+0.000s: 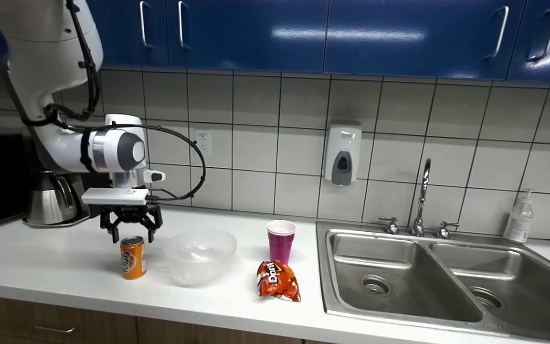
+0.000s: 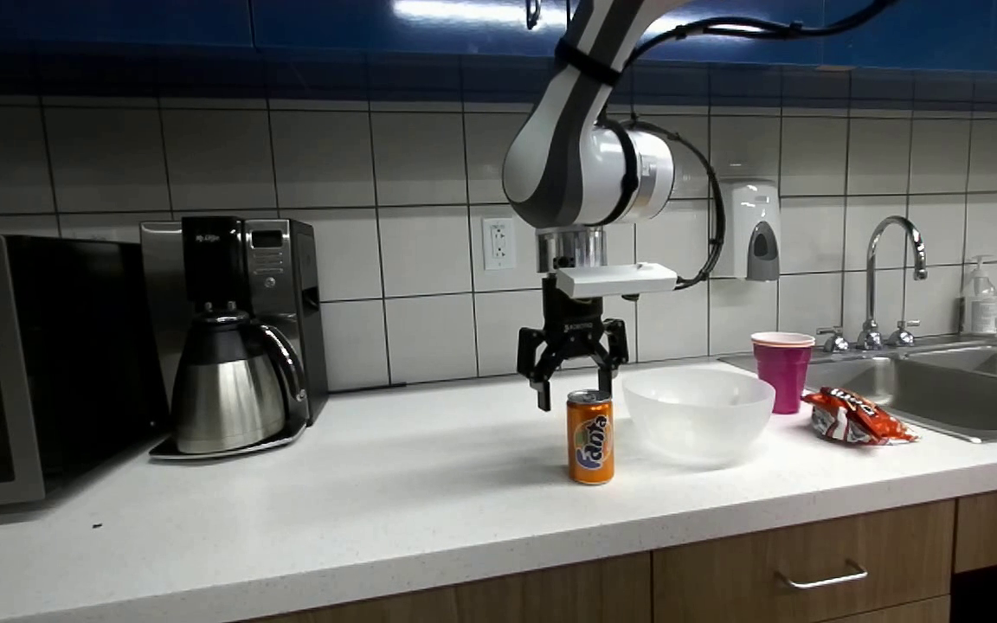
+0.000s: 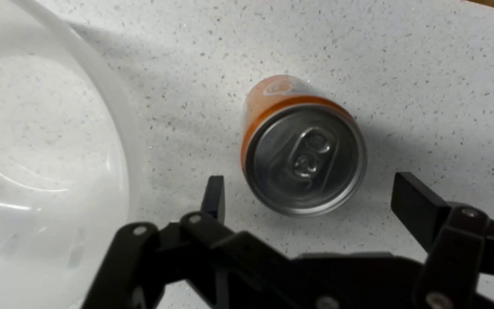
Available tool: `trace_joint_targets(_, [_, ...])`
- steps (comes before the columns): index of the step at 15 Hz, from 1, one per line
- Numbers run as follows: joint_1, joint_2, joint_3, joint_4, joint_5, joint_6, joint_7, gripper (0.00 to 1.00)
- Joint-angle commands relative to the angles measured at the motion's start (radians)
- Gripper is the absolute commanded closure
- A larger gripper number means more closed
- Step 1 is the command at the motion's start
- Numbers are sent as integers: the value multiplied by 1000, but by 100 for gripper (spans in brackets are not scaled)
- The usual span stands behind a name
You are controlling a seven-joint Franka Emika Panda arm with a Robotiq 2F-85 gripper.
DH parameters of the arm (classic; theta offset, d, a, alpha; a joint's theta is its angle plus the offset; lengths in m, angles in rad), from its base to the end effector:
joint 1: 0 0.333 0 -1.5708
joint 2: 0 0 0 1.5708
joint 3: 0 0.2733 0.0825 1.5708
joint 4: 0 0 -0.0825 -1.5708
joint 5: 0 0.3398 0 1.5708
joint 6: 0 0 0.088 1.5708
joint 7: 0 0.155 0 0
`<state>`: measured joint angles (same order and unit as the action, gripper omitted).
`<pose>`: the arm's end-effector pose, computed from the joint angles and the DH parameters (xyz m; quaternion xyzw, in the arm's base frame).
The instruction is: Pick up the orange fanta can from the clear bowl and put it on the kitchen counter
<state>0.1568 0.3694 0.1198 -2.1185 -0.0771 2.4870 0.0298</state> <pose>0.5156 0.1466 0.1848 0.9888 0.1494 0.0017 0.0017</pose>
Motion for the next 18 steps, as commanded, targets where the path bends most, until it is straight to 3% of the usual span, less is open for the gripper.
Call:
trace_joint_targets(1, [-3, -72, 6, 1, 23, -50, -4, 0])
trace_joint_targets(5, [-4, -169, 16, -21, 39, -106, -9, 0])
trace_joint_targets(18, [41, -564, 67, -143, 119, -445, 48, 0])
